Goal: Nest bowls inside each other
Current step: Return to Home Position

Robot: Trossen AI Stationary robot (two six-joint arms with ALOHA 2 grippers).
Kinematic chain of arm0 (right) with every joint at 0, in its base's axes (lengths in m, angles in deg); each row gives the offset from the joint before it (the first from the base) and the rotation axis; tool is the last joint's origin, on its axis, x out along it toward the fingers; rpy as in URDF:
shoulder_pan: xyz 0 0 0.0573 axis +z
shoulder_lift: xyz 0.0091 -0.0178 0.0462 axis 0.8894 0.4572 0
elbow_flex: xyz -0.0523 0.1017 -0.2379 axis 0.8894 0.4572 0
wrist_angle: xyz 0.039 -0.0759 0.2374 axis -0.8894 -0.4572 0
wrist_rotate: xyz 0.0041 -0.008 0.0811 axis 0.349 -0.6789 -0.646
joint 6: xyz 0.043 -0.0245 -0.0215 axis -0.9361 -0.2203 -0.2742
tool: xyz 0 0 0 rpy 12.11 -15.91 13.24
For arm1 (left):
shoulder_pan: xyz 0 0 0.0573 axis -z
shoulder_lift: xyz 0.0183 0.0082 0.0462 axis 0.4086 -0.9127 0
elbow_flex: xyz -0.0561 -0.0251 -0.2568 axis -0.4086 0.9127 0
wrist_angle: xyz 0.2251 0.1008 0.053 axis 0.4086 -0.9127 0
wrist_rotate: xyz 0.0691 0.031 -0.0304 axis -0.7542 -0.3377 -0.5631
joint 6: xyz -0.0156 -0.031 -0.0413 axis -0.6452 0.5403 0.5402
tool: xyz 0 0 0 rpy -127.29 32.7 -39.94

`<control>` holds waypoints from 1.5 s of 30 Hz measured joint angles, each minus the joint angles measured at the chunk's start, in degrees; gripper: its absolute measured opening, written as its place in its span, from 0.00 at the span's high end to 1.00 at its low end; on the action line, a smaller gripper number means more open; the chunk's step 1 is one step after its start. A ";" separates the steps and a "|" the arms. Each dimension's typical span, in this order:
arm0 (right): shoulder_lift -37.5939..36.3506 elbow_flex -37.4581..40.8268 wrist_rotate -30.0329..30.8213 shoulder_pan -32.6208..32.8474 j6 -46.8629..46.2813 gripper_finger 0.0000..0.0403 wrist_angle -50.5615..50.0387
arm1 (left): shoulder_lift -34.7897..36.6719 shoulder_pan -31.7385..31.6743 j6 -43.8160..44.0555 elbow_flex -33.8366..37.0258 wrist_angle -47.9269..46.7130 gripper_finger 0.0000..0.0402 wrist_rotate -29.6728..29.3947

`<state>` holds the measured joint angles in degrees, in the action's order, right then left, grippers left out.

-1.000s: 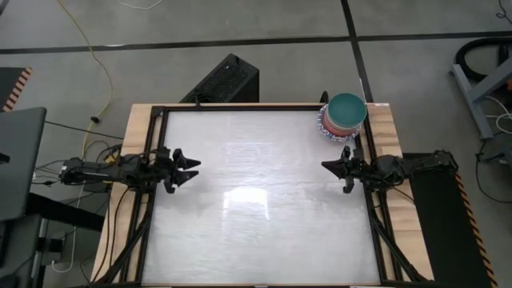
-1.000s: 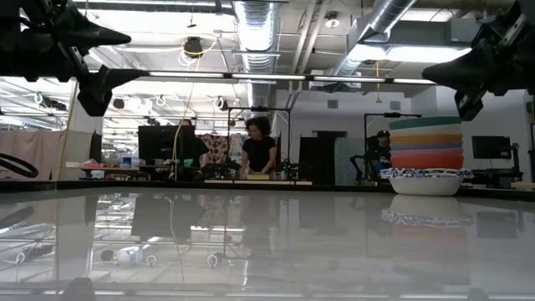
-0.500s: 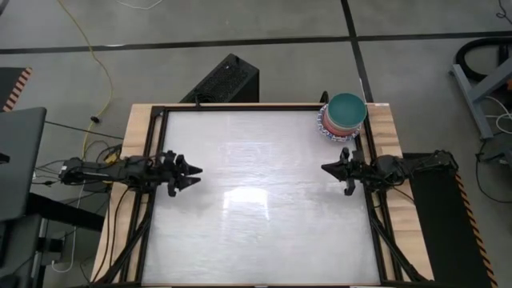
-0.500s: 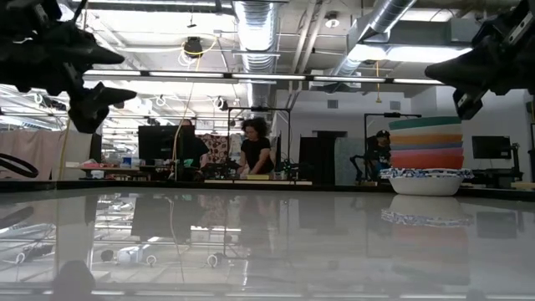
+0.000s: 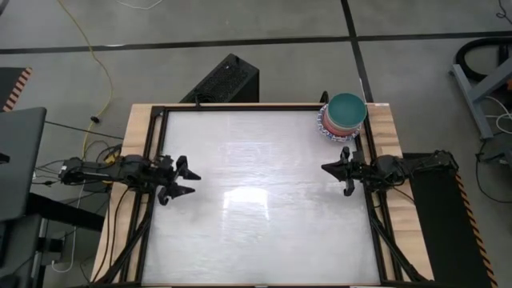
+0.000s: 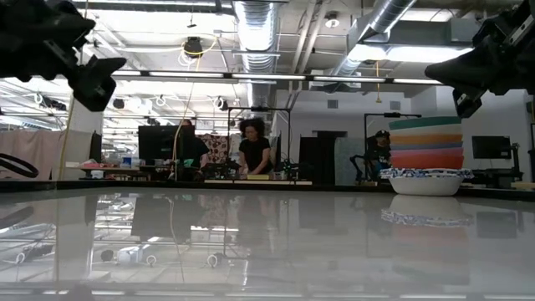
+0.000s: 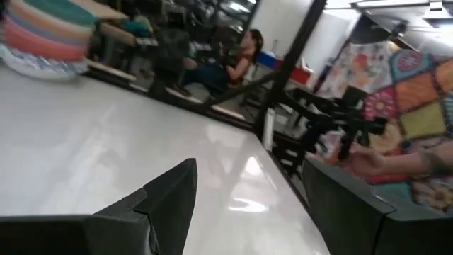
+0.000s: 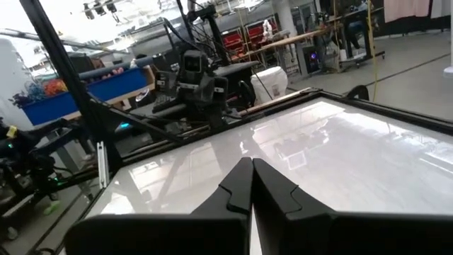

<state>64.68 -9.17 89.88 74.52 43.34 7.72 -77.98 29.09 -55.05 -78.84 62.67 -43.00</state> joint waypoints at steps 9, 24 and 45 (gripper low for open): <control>0.01 0.04 0.02 0.00 -16.22 0.92 0.49 | -0.14 0.00 1.62 0.00 -6.45 0.39 -0.75; 0.01 0.07 0.00 -0.02 -16.46 0.92 0.94 | -0.07 0.00 1.87 0.00 -7.48 0.39 -5.53; 0.01 0.04 0.00 -0.02 -16.48 0.92 0.98 | -0.07 0.00 1.87 -0.02 -7.46 0.39 -5.53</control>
<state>64.69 -9.12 89.88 74.50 26.86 8.70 -78.04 29.09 -53.18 -78.86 55.21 -48.54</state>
